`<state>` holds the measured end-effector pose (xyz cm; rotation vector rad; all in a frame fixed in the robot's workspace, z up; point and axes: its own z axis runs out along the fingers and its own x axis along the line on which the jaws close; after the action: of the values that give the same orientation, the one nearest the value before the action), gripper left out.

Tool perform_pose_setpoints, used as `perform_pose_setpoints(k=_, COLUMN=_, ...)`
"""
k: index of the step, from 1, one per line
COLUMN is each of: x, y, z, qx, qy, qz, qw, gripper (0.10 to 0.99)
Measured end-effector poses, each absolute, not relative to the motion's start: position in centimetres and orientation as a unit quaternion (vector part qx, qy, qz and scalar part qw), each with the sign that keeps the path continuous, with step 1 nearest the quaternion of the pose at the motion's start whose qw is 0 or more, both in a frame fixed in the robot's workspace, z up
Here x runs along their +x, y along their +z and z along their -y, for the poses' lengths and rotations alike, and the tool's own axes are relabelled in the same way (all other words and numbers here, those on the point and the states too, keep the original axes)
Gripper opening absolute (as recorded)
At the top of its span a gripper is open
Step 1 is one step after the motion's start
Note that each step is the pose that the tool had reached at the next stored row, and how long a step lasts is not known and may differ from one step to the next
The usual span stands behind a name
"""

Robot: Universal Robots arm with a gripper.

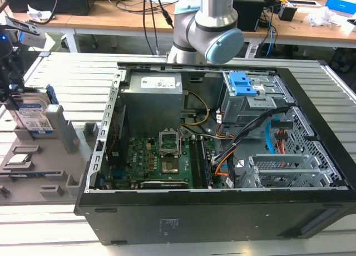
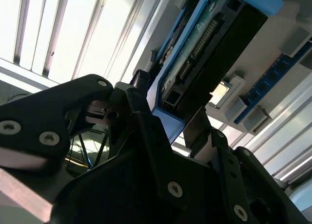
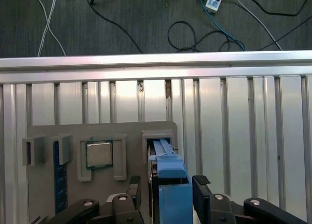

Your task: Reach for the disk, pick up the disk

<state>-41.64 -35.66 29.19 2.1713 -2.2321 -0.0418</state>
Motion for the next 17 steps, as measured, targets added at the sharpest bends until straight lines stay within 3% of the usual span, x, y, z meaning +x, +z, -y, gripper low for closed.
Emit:
perform_pose_setpoints(k=3, x=-41.64, y=29.17, z=35.66, qx=0.697, qy=-0.013, qz=0.717, qw=0.014, gripper=0.525)
perform_pose_setpoints(k=6, x=-41.64, y=29.16, z=35.66, qx=0.697, qy=-0.013, qz=0.717, qw=0.014, gripper=0.369)
perform_pose_setpoints(k=17, x=-41.64, y=29.09, z=35.66, qx=0.697, qy=-0.013, qz=0.717, qw=0.014, gripper=0.369)
